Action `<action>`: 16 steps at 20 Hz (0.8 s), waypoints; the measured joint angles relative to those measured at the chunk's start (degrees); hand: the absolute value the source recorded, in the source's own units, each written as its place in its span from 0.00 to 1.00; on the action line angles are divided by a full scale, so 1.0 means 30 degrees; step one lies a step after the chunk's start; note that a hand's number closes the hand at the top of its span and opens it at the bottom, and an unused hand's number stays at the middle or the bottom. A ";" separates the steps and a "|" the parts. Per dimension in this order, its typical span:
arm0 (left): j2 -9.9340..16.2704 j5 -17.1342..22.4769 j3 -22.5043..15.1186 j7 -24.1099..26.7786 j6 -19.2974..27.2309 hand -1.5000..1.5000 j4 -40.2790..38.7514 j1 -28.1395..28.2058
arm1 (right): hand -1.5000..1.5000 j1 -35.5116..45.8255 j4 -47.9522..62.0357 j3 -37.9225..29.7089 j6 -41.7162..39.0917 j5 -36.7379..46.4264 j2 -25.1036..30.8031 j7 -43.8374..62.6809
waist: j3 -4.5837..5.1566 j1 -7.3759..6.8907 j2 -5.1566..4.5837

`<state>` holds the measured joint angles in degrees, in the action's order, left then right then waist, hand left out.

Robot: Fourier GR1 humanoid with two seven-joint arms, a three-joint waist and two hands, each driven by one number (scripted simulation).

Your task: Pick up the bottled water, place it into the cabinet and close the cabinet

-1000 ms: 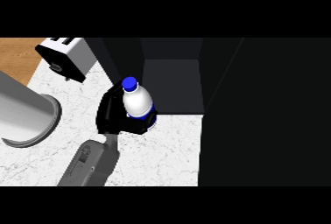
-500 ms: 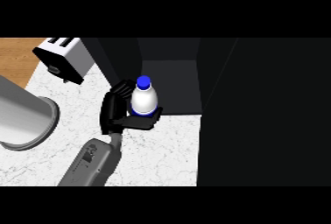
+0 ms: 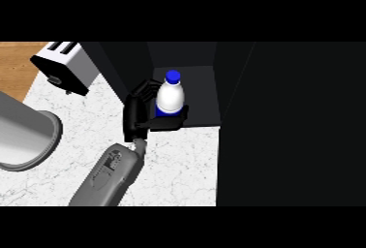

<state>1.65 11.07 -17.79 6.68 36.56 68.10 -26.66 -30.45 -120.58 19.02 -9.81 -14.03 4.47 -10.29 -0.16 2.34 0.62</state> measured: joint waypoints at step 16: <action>0.0558 -0.3049 -0.1790 -0.0233 0.4647 1.00 -0.2189 -0.1019 | 0.00 0.0289 0.0459 0.0056 -0.0531 -0.0156 0.0322 -0.0154 | -0.0150 0.0443 0.0054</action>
<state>3.33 1.93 -23.16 5.98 50.50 61.53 -29.71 -29.59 -119.20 19.19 -11.41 -14.50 5.43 -10.76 -0.61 3.66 0.78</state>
